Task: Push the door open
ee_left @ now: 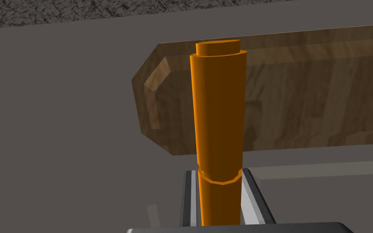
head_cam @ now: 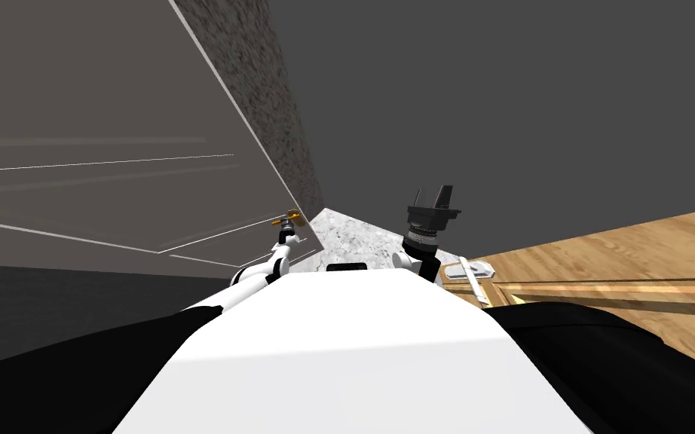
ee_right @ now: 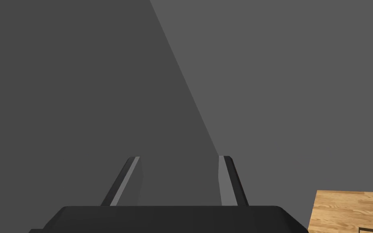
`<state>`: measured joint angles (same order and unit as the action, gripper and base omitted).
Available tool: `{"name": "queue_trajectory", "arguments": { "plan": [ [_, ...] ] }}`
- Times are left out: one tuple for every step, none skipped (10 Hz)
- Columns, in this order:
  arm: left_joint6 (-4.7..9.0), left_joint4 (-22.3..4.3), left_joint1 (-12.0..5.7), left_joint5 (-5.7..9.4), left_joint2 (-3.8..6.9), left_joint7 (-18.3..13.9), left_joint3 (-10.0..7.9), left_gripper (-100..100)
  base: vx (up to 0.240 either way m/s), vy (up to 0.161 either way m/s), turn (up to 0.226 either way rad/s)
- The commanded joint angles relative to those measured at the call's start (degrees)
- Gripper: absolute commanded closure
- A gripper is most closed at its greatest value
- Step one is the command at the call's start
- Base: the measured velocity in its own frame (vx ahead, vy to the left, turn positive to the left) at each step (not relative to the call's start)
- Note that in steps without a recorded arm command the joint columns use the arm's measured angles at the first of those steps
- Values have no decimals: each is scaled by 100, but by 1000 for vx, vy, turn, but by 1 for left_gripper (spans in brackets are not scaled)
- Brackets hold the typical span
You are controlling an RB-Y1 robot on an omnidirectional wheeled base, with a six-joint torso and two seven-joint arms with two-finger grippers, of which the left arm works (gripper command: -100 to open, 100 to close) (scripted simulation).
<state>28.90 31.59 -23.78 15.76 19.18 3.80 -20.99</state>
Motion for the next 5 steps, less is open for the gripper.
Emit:
{"name": "queue_trajectory", "arguments": {
  "plan": [
    [0, 0, 0, 0, 0, 0, 0, 100, 84, -13, 37],
    [7, -5, 23, 49, 54, 49, -110, 100, 158, -8, 38],
    [7, -5, 23, 49, 54, 49, -110, 100, 167, -25, 50],
    [15, -21, 39, 83, 87, 81, -184, 100, 159, -25, 56],
    [21, -34, 51, 108, 112, 107, -242, 100, 197, -20, 55]
  ]
}}
